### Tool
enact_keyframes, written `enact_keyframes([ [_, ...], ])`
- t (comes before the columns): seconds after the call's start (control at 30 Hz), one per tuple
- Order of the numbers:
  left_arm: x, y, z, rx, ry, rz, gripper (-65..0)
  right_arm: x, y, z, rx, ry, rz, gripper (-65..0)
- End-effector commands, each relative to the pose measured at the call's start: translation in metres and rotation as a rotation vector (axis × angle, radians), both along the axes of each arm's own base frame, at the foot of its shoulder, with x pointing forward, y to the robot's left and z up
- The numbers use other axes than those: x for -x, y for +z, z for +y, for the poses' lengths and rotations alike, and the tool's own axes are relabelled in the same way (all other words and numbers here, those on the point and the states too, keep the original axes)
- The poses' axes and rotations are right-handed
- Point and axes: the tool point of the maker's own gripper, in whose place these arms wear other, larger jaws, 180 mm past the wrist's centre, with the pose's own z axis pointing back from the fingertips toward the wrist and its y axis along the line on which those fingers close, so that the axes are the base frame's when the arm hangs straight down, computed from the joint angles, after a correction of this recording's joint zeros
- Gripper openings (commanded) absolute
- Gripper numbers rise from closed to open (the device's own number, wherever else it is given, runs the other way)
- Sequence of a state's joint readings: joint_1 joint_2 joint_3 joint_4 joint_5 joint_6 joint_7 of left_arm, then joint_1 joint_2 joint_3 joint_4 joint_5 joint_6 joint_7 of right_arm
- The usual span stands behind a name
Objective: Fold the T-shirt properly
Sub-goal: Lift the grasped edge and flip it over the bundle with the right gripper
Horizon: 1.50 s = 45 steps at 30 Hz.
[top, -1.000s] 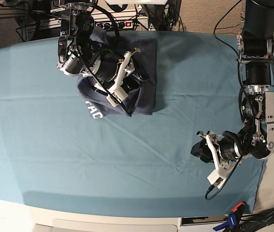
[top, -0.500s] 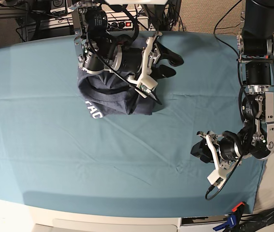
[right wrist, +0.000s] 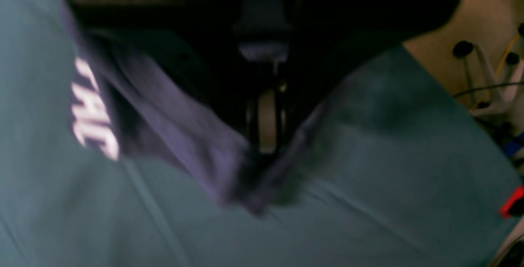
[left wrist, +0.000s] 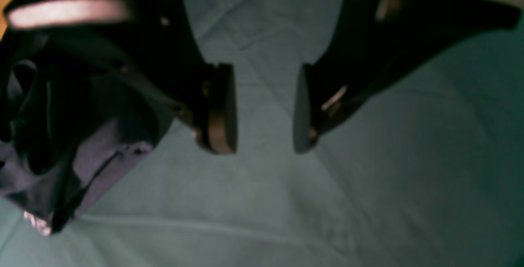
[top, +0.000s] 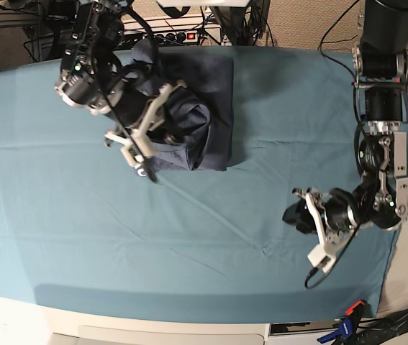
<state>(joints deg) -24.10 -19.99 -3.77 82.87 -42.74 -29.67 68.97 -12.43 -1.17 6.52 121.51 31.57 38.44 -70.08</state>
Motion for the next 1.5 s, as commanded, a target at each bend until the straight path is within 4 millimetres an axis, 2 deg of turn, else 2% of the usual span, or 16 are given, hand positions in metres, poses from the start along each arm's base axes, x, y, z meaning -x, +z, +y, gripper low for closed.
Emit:
enact_keyframes([
  [0.0, -0.008, 0.017, 0.000, 0.020, -0.002, -0.052, -41.0, -0.005, 0.010, -0.004, -0.023, -0.033, -0.025, -65.0],
  [0.07, -0.003, 0.010, 0.000, 0.020, -0.001, -0.037, -41.0, -0.005, 0.001, -0.020, 0.009, -0.109, 0.017, -65.0],
  [0.17, 0.000, 0.005, -0.001, 0.023, -0.001, -0.026, -41.0, -0.006, -0.006, -0.034, 0.040, -0.184, 0.050, -65.0],
  [0.4, 0.001, 0.005, 0.000, 0.023, 0.000, -0.025, -41.0, -0.008, -0.019, -0.069, 0.163, -0.351, 0.098, -65.0],
  [0.5, 0.000, 0.005, -0.001, 0.024, 0.000, -0.026, -41.0, -0.007, -0.021, -0.071, 0.179, -0.356, 0.106, -65.0],
  [0.6, 0.000, 0.005, -0.001, 0.024, 0.000, -0.026, -41.0, -0.002, -0.025, -0.061, 0.178, -0.322, 0.121, -65.0],
  [0.77, 0.000, 0.005, -0.001, 0.024, 0.000, -0.026, -41.0, 0.013, -0.038, -0.030, 0.215, -0.220, 0.157, -65.0],
  [0.87, 0.000, 0.005, 0.000, 0.023, 0.000, -0.026, -41.0, 0.018, -0.044, -0.021, 0.263, -0.208, 0.171, -65.0],
  [1.13, 0.000, 0.005, 0.000, 0.023, 0.000, -0.026, -41.0, 0.030, -0.045, 0.015, 0.239, -0.095, 0.177, -65.0],
  [1.27, 0.000, 0.005, 0.000, 0.023, 0.000, -0.026, -41.0, 0.046, -0.045, 0.042, 0.185, 0.017, 0.194, -65.0],
  [1.47, 0.000, 0.005, 0.000, 0.023, 0.000, -0.026, -41.0, 0.079, -0.041, 0.084, 0.082, 0.233, 0.219, -65.0],
])
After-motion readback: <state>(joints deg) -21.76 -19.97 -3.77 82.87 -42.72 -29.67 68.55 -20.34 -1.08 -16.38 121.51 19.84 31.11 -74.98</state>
